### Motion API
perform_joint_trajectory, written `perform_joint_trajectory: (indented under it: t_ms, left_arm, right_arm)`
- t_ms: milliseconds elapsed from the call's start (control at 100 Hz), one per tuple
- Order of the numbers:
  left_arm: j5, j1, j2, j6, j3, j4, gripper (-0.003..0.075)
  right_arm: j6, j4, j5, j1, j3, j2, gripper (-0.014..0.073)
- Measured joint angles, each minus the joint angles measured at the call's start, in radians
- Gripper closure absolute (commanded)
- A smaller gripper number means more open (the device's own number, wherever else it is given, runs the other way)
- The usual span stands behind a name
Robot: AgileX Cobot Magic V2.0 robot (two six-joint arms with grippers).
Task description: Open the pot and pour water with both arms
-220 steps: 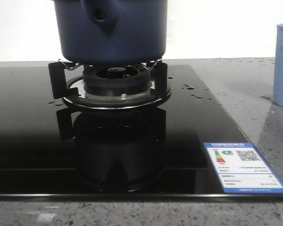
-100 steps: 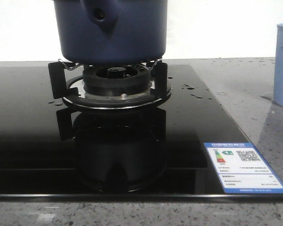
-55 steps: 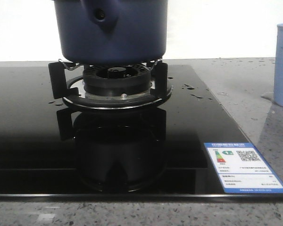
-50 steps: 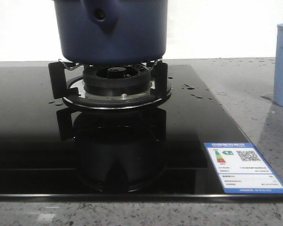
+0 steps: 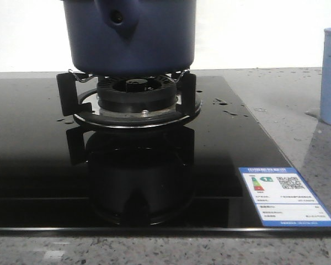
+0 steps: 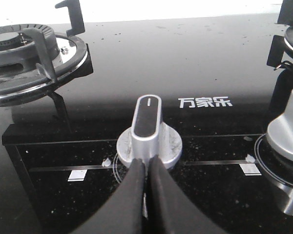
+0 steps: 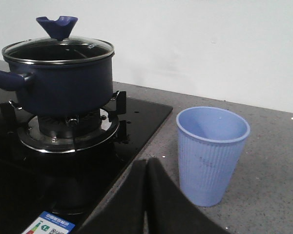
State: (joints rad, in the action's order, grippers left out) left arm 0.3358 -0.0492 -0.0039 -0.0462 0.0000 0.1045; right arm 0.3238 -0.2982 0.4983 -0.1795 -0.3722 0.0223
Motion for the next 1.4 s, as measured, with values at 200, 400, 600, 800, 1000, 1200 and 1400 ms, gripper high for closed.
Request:
perform_joint_trajectory:
  t_ms: [200,400,600,800,1000,1200,1400]
  left_arm:
    - [0.001,0.0,0.0,0.0,0.0,0.0,0.0739]
    - [0.001,0.0,0.0,0.0,0.0,0.0,0.0739]
    - [0.001,0.0,0.0,0.0,0.0,0.0,0.0739]
    - [0.002,0.0,0.0,0.0,0.0,0.0,0.0739]
    - [0.002,0.0,0.0,0.0,0.0,0.0,0.0739]
    - [0.002,0.0,0.0,0.0,0.0,0.0,0.0739]
    - [0.002,0.0,0.0,0.0,0.0,0.0,0.0739]
  right_arm:
    - [0.0,0.0,0.0,0.0,0.0,0.0,0.0662]
    - [0.0,0.0,0.0,0.0,0.0,0.0,0.0662]
    - [0.0,0.003,0.0,0.0,0.0,0.0,0.0662]
    - [-0.033,0.12,-0.155,0.008,0.109,0.0,0.0662]
    - [-0.081,0.189,-0.419,0.062,0.363,0.0,0.0662]
    - [-0.082,0.247,-0.336,0.101,0.383,-0.022,0.0662]
    - [-0.114,0.26,-0.178,0.116,0.381,-0.031,0.0662]
